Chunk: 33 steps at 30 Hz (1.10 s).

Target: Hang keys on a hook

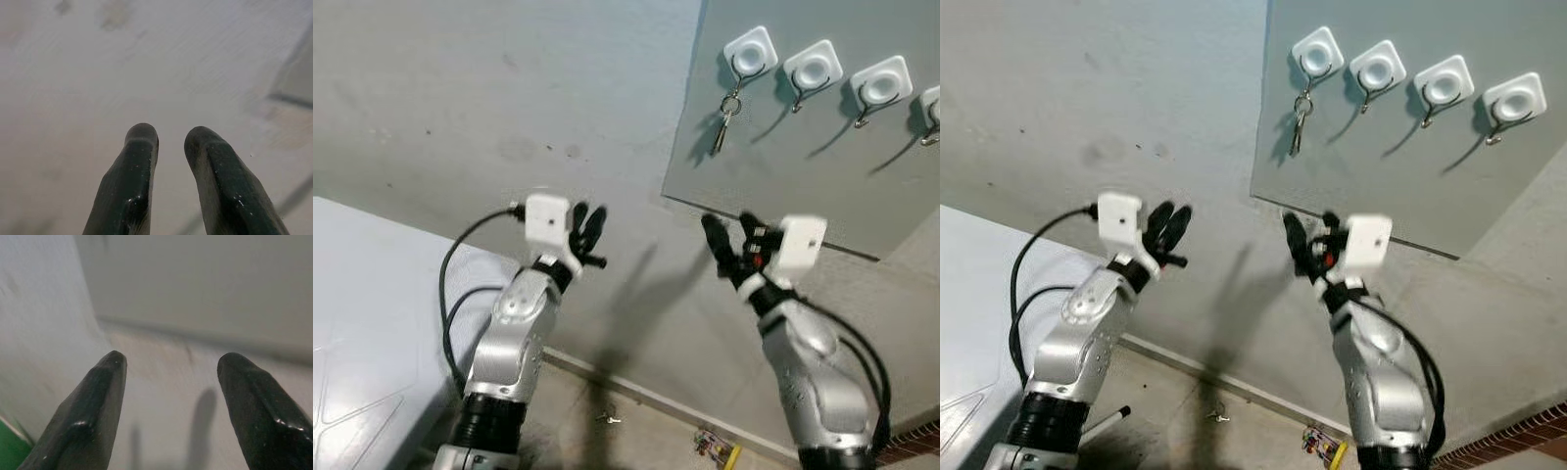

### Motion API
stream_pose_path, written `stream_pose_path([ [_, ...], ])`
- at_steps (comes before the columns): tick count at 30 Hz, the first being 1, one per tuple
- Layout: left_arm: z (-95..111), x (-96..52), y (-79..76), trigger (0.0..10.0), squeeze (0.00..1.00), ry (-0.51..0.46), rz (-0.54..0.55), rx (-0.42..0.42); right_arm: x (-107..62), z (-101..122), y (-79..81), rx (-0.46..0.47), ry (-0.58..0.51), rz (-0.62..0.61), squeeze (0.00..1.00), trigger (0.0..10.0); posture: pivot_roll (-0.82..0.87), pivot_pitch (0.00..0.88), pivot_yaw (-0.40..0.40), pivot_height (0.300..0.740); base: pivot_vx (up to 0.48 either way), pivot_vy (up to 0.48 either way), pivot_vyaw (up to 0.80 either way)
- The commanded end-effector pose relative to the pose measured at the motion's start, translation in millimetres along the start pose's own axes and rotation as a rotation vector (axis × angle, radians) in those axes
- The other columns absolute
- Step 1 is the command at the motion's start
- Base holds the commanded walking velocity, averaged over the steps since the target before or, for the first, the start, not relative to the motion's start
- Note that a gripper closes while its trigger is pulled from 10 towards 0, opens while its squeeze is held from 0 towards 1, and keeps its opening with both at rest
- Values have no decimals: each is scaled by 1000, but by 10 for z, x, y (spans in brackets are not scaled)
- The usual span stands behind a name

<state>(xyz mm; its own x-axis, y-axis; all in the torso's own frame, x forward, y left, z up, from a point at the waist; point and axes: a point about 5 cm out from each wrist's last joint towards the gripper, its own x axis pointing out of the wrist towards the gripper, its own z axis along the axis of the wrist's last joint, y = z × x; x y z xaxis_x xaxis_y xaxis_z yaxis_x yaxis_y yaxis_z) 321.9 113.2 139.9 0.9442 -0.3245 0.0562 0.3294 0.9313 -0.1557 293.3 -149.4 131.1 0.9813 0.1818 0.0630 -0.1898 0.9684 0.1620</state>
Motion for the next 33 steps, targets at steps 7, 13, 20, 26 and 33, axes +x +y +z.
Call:
stream_pose_path([
  [7, -25, 9, 127, 10000, 0, -19, 51, 28, -2, -119, -32, -91, -7, -31, 0, 10000, -68, 0, -36, 740, 0, 0, 516],
  [13, 12, 41, 219, 10000, 0, -27, 65, 54, 37, -144, -39, -120, -4, -26, 0, 10000, -65, 0, -40, 740, 0, 0, 800],
  [20, 78, 64, 228, 10000, 0, -49, 58, 52, 57, -172, -30, -98, -3, -33, 0, 10000, -61, 0, -39, 740, 0, 0, 800],
  [26, 93, 83, 264, 10000, 0, -62, 95, -5, 78, -173, -58, -111, -4, -42, 0, 10000, -58, 0, -42, 740, 0, 0, 800],
  [33, 81, 77, 260, 10000, 0, -54, 108, 10, 87, -167, -63, -88, -1, -33, 0, 10000, -56, 0, -52, 740, 0, 0, 800],
])
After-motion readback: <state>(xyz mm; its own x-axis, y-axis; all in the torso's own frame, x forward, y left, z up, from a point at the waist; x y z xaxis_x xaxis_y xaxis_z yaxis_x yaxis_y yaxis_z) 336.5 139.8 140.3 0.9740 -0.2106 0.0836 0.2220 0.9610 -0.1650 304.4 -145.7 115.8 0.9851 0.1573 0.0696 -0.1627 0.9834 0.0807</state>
